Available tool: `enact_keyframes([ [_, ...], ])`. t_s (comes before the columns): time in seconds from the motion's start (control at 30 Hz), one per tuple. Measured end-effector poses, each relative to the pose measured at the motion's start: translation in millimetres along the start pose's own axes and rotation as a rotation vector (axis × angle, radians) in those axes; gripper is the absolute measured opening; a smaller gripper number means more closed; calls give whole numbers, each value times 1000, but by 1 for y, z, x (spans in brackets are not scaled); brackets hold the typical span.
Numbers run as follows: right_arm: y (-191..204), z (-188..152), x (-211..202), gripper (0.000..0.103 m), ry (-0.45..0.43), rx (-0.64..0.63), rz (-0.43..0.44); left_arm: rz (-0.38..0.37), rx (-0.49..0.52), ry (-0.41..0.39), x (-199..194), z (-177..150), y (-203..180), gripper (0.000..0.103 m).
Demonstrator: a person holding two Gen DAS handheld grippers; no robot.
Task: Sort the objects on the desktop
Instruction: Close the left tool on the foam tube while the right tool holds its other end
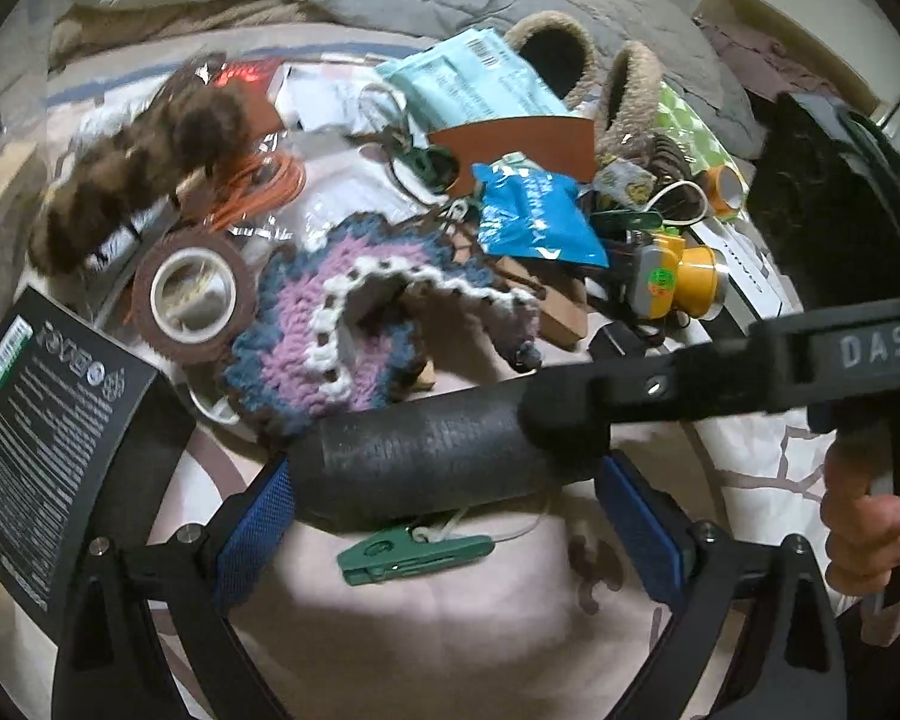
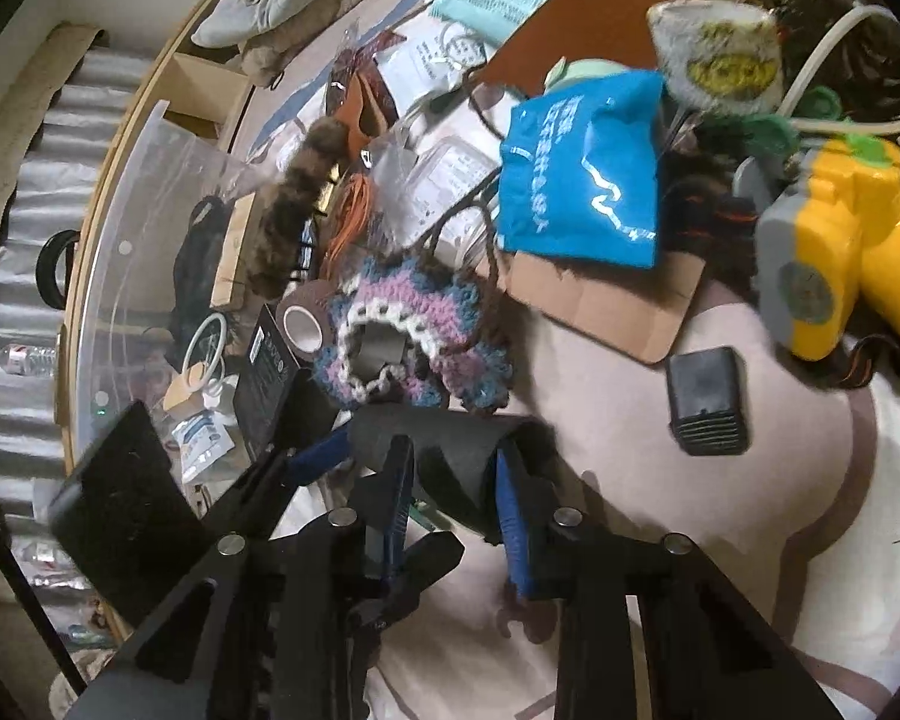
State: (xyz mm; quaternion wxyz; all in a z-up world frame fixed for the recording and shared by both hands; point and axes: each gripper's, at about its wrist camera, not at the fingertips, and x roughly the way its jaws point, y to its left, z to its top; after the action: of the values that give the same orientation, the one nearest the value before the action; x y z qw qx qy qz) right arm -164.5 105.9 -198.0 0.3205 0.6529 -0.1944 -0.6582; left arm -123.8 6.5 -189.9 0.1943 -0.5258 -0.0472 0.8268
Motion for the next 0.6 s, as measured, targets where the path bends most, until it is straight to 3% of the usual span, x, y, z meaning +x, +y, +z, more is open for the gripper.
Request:
enact_keyframes([
  [0.17, 1, -1, -3, 22, -8, -4, -3, -31, -41, 13, -1, 1, 3, 93],
  [0.6, 10, -25, -33, 22, -34, 6, 4, -80, -20, -19, -33, -13, -15, 93],
])
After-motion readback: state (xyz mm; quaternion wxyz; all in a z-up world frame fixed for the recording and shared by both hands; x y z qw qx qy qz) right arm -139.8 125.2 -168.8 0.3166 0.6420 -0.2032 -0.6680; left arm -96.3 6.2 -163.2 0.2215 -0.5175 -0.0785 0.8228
